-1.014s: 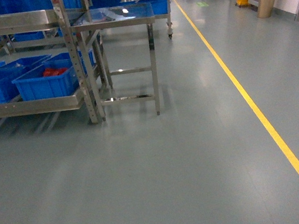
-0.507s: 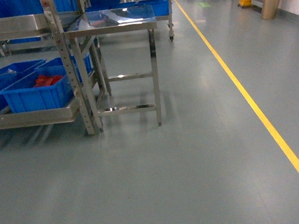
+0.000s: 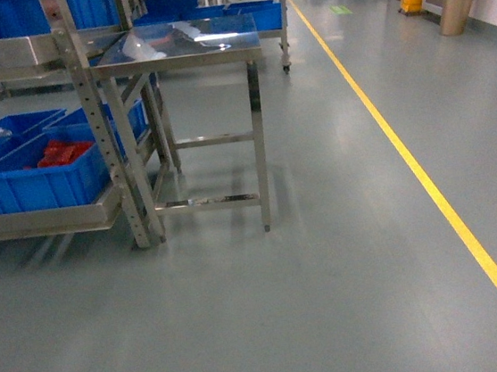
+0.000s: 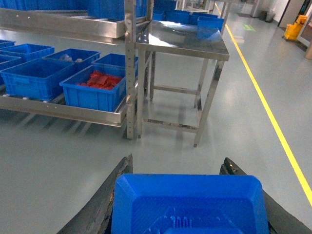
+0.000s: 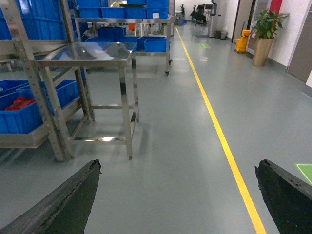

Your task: Pick blue part to blue bin on bottom shelf

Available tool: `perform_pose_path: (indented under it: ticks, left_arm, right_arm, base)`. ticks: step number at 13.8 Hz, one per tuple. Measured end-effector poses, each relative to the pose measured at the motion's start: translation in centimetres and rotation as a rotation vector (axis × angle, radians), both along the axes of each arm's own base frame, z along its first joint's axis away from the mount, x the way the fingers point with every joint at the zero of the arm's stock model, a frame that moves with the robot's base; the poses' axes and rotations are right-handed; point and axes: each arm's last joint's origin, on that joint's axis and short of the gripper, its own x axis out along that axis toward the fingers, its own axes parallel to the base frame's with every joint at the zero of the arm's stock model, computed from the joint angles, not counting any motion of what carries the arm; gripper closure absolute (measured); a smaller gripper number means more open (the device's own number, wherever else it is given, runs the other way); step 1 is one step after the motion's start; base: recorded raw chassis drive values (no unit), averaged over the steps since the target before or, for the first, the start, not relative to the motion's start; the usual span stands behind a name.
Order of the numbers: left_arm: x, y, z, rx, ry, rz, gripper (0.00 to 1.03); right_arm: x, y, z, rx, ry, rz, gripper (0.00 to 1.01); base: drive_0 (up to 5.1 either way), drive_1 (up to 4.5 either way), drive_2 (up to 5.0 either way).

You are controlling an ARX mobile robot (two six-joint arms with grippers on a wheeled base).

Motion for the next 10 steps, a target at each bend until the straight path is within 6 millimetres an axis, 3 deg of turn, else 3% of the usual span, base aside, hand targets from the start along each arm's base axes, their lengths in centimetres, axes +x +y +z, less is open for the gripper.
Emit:
perform_pose_path:
  ticks: [10]
  left_arm:
    - [0.02,-0.01,0.00,0.000,0.000,0.000,0.60]
  right_arm:
    - [0.00,0.00,0.00,0.000,0.000,0.000,0.03]
  base:
    - [0.0,4.10,-4.1]
